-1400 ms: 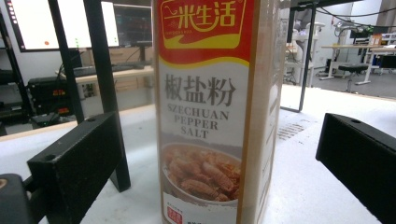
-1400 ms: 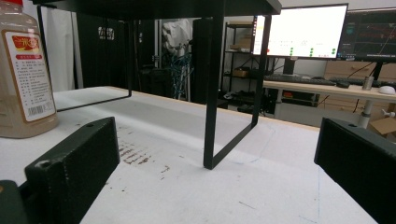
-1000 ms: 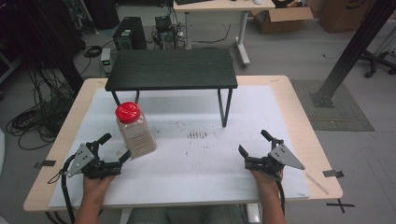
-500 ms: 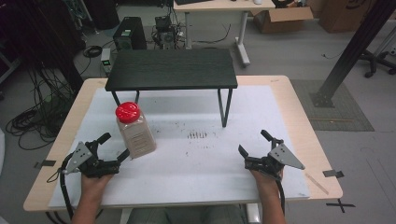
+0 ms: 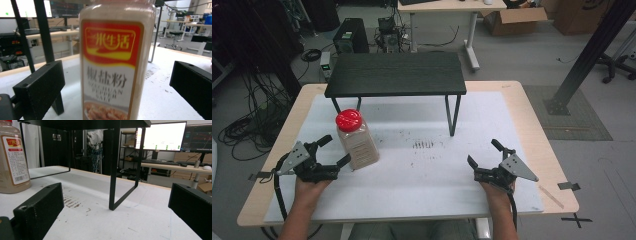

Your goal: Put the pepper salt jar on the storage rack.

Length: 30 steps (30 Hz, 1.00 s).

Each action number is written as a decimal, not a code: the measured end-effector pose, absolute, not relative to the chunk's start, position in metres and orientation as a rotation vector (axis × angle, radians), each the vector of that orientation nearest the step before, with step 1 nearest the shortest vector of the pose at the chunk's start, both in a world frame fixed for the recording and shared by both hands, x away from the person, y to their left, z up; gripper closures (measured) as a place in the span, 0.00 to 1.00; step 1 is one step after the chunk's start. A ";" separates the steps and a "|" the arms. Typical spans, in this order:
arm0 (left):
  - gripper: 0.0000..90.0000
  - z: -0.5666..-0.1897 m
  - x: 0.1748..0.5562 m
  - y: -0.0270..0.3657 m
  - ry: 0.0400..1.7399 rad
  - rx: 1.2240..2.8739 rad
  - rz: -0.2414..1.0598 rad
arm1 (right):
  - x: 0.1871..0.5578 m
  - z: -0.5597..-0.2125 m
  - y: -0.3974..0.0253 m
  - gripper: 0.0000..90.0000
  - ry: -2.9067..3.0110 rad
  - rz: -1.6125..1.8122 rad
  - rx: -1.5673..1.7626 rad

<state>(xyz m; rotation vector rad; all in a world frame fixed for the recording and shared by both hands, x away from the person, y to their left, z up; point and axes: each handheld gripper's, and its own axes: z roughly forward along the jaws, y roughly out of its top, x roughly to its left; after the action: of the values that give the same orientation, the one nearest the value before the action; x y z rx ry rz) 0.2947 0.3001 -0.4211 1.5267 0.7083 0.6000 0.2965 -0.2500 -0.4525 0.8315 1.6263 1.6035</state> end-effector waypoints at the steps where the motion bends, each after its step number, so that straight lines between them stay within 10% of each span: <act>1: 0.00 -0.419 0.296 0.299 0.702 1.533 0.599 | 0.297 -0.452 -0.250 0.00 1.626 1.604 0.832; 30: 0.00 -0.407 0.330 0.285 0.608 1.626 0.475 | 0.297 -0.452 -0.250 0.00 1.628 1.603 0.833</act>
<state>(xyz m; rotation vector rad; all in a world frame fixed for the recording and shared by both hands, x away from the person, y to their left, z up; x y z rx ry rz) 0.3297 0.2846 -0.4071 1.6263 0.6083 0.4750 0.2967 -0.2500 -0.4524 0.8333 1.6279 1.6034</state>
